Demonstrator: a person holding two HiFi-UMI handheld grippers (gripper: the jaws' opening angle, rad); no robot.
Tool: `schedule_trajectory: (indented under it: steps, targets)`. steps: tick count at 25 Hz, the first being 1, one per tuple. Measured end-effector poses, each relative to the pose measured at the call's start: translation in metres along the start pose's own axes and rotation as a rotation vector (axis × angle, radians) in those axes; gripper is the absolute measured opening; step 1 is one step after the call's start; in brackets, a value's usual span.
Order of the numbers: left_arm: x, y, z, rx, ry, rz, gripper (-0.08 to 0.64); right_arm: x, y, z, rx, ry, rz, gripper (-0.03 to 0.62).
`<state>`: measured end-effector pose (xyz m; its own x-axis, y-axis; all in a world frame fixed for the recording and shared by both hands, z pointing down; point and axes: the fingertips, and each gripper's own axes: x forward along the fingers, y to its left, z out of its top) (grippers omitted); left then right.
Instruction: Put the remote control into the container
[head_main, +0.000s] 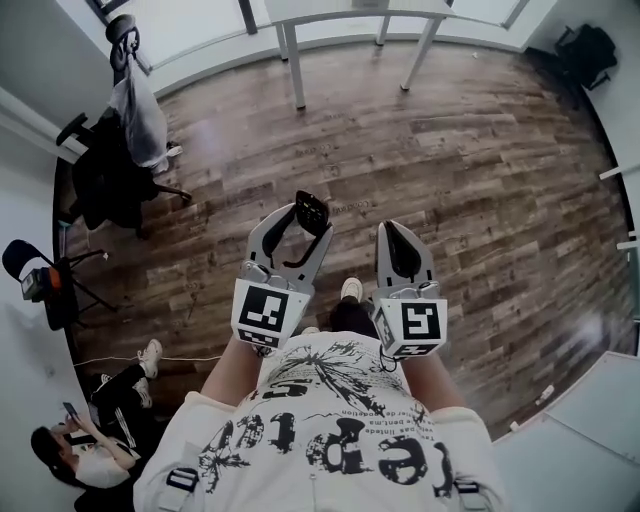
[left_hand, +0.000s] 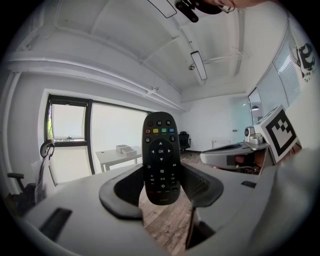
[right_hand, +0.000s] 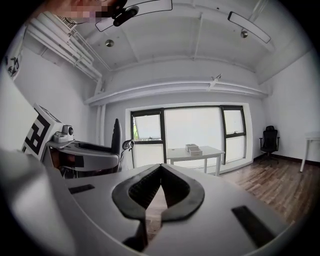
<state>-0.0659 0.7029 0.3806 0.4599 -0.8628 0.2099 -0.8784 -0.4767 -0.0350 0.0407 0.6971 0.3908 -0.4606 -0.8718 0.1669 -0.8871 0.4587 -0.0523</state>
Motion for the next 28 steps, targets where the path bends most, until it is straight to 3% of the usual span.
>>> schedule_trajectory:
  steps: [7, 13, 17, 22, 28]
  targets:
    - [0.089, -0.016, 0.037, 0.021, -0.012, -0.001, 0.233, 0.045, -0.094, 0.022, 0.015, -0.027, -0.011, 0.003]
    - [0.125, -0.019, 0.047, -0.017, -0.005, -0.048, 0.233, 0.072, -0.125, 0.017, 0.056, -0.006, -0.015, 0.003]
    - [0.156, 0.001, 0.046, -0.029, 0.007, -0.069, 0.233, 0.1, -0.132, 0.015, 0.086, 0.023, -0.008, 0.003]
    - [0.203, 0.029, 0.057, -0.015, -0.017, -0.152, 0.233, 0.152, -0.135, 0.024, 0.049, 0.029, -0.039, 0.003]
    - [0.254, 0.109, 0.081, 0.025, -0.047, -0.213, 0.233, 0.232, -0.145, 0.051, 0.059, 0.001, -0.143, 0.003]
